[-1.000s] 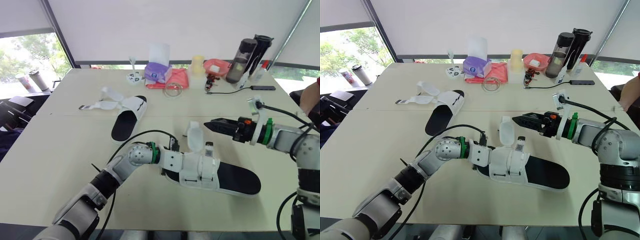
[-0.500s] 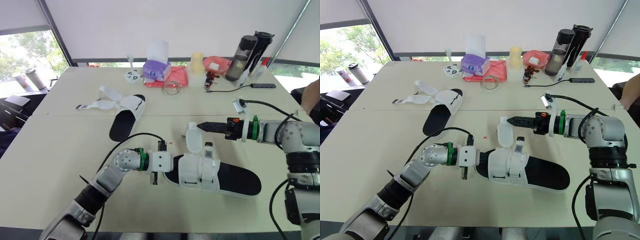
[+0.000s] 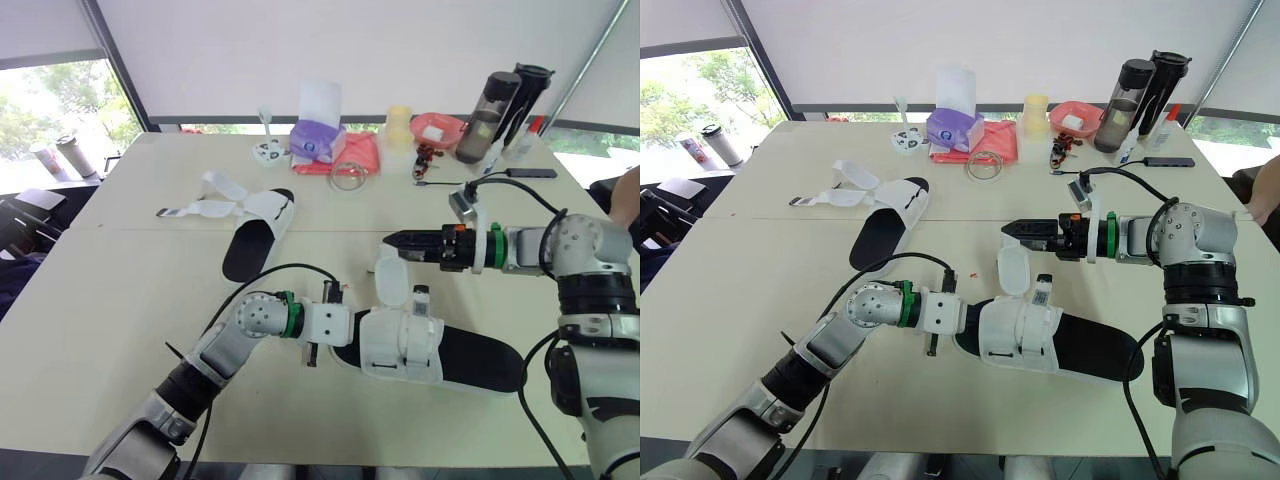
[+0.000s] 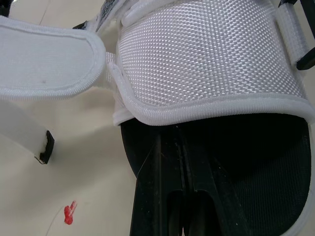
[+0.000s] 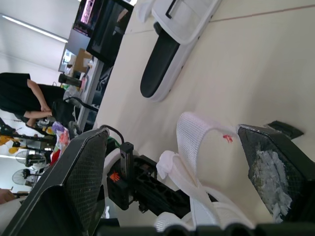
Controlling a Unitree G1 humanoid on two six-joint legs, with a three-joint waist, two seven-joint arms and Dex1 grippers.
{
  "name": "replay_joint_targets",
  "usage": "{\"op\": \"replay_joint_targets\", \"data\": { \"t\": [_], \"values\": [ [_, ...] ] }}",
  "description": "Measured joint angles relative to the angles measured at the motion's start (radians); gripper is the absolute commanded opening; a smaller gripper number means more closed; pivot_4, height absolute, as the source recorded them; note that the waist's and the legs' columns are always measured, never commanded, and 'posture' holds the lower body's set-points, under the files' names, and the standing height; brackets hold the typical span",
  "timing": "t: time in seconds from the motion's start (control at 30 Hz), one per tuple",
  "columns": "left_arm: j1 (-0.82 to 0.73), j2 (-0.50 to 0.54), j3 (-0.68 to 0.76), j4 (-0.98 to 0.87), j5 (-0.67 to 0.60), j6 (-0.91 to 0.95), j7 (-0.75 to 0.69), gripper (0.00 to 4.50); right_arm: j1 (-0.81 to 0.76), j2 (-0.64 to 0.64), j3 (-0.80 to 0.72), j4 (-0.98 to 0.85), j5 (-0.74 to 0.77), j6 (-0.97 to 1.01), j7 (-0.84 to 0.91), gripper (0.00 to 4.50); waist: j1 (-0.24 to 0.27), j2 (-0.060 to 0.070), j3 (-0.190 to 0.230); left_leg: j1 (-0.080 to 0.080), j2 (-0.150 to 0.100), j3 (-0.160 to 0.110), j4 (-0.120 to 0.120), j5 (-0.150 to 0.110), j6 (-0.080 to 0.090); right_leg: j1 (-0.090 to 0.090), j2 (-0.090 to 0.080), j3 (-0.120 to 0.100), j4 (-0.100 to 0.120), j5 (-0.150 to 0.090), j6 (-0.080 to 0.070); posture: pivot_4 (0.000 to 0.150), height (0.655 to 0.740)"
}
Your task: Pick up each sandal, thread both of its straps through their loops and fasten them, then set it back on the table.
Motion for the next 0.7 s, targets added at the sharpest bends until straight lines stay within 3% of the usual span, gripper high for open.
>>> {"op": "replay_joint_targets", "data": {
  "t": [0.43, 0.7],
  "values": [
    [-0.001, -0.022, -0.001, 0.019, 0.021, -0.027, 0.019, 0.00, 0.001, -0.030, 0.066, -0.008, -0.007, 0.026, 0.074, 4.46, -0.001, 0.000, 0.000, 0.000, 0.000, 0.000, 0.001, 0.000, 0.000, 0.000, 0.000, 0.000, 0.000, 0.000, 0.001, 0.150, 0.7400],
    [0.004, -0.035, -0.004, 0.029, 0.042, -0.045, 0.050, 0.00, -0.056, 0.088, 0.051, 0.138, -0.052, -0.039, 0.038, 4.46, -0.001, 0.000, 0.000, 0.000, 0.000, 0.001, 0.001, 0.000, 0.000, 0.000, 0.001, 0.000, 0.001, 0.002, 0.000, 0.150, 0.7400]
  ]
}}
